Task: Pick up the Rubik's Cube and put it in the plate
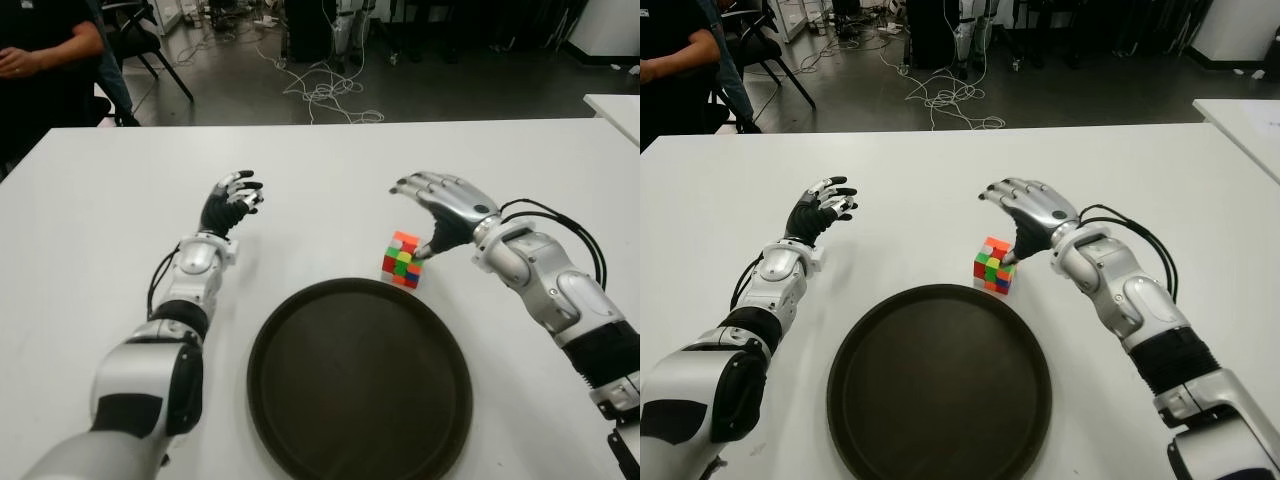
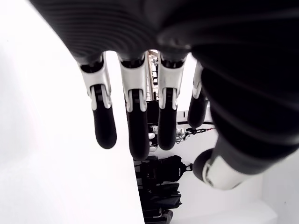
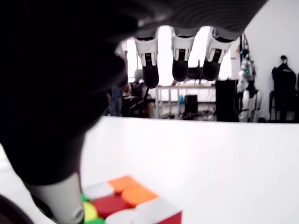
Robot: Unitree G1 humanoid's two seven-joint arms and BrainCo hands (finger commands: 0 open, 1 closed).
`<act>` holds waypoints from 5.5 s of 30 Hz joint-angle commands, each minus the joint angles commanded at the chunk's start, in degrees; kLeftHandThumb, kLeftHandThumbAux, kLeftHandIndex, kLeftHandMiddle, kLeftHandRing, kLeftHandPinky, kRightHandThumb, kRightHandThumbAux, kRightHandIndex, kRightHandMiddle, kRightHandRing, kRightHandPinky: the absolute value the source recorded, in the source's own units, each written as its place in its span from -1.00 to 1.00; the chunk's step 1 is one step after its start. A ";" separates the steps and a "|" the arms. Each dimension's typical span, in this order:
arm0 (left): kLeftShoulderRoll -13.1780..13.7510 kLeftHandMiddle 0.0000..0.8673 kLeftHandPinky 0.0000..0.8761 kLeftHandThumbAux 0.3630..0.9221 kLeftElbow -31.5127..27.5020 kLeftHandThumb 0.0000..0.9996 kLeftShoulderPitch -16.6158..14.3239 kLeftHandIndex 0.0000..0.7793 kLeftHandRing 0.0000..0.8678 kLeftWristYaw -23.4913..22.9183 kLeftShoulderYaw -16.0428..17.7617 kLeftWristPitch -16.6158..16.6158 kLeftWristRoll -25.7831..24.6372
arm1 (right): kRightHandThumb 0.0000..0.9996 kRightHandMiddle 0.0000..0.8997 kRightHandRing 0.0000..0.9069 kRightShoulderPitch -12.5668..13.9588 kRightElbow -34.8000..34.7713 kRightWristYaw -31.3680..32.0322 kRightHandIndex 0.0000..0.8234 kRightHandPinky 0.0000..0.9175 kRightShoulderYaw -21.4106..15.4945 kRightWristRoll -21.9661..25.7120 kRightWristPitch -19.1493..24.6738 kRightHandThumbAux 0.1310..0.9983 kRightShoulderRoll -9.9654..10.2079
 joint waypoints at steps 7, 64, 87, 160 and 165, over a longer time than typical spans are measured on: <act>0.02 -0.29 -0.23 0.38 -0.02 -0.54 -0.03 -0.44 -0.25 -0.02 0.01 -0.30 0.15 | -1.00 -0.99 -1.00 -0.41 1.05 -0.39 -1.00 -0.96 0.28 -0.16 0.08 0.60 0.61; -0.11 -0.30 -0.23 0.28 0.14 -0.51 -0.48 -0.43 -0.25 -0.31 0.91 0.97 -0.34 | -1.00 -0.96 -1.00 -3.18 7.82 -1.58 -1.00 -0.93 3.12 -2.30 2.51 0.62 3.16; -0.14 -0.29 -0.22 0.33 0.01 -0.51 -0.41 -0.41 -0.24 -0.82 0.89 0.46 -0.40 | -1.00 -0.95 -0.95 -5.17 13.09 -1.41 -0.98 -0.92 4.55 -1.42 1.77 0.55 4.14; 0.15 -0.29 -0.24 0.30 -0.14 -0.57 -0.34 -0.42 -0.24 0.05 0.15 -0.07 0.30 | -0.96 -0.80 -0.72 -11.98 34.86 -9.82 -0.90 -0.60 8.92 -1.52 -3.13 0.74 9.82; 0.17 -0.29 -0.25 0.30 -0.18 -0.58 -0.36 -0.43 -0.24 0.28 -0.09 -0.17 0.47 | -0.57 -0.57 -0.53 -12.21 36.98 -14.32 -0.71 -0.40 8.86 -1.51 -5.14 0.81 9.93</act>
